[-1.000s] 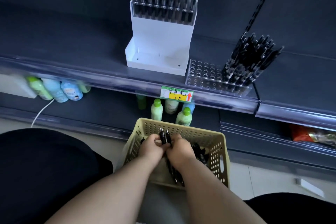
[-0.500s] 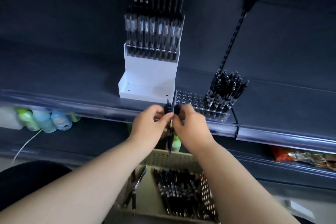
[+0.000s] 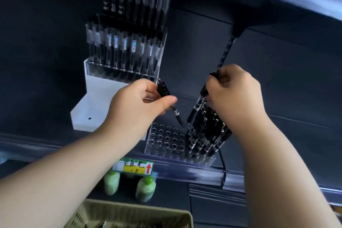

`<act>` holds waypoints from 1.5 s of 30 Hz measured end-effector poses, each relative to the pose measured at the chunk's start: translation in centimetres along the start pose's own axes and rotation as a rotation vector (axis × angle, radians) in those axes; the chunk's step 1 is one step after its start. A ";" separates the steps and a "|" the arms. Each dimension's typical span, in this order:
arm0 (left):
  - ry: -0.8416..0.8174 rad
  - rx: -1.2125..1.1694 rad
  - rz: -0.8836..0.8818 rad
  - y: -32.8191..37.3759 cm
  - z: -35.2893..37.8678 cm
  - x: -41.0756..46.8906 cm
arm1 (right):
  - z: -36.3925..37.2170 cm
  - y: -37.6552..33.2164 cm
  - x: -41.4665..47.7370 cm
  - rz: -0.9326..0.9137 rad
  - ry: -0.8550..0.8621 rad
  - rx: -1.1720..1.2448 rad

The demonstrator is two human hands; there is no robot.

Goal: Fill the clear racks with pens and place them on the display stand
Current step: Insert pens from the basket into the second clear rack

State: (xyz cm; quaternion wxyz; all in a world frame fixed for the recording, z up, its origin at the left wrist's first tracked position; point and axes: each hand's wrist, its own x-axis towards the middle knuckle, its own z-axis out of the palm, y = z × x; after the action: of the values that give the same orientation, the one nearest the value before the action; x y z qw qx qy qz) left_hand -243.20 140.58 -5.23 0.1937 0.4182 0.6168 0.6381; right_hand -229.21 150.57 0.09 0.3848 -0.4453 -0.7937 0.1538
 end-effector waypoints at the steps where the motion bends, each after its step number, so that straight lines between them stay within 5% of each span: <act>1: 0.006 -0.003 0.003 0.0 0.1 0.1 | 0.1 0.5 0.2 -0.002 0.004 -0.010; 26: -0.024 0.116 -0.022 -3.9 -0.7 0.2 | 3.0 2.7 1.5 0.014 -0.199 -0.262; 45: -0.011 0.088 0.035 -3.4 2.1 1.4 | 3.4 2.6 1.4 0.019 -0.179 -0.236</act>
State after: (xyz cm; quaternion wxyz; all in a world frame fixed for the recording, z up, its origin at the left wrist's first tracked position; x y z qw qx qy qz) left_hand -243.32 143.51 -8.22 0.1671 0.4405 0.6360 0.6113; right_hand -230.67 153.53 -3.02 0.2560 -0.4791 -0.8333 0.1023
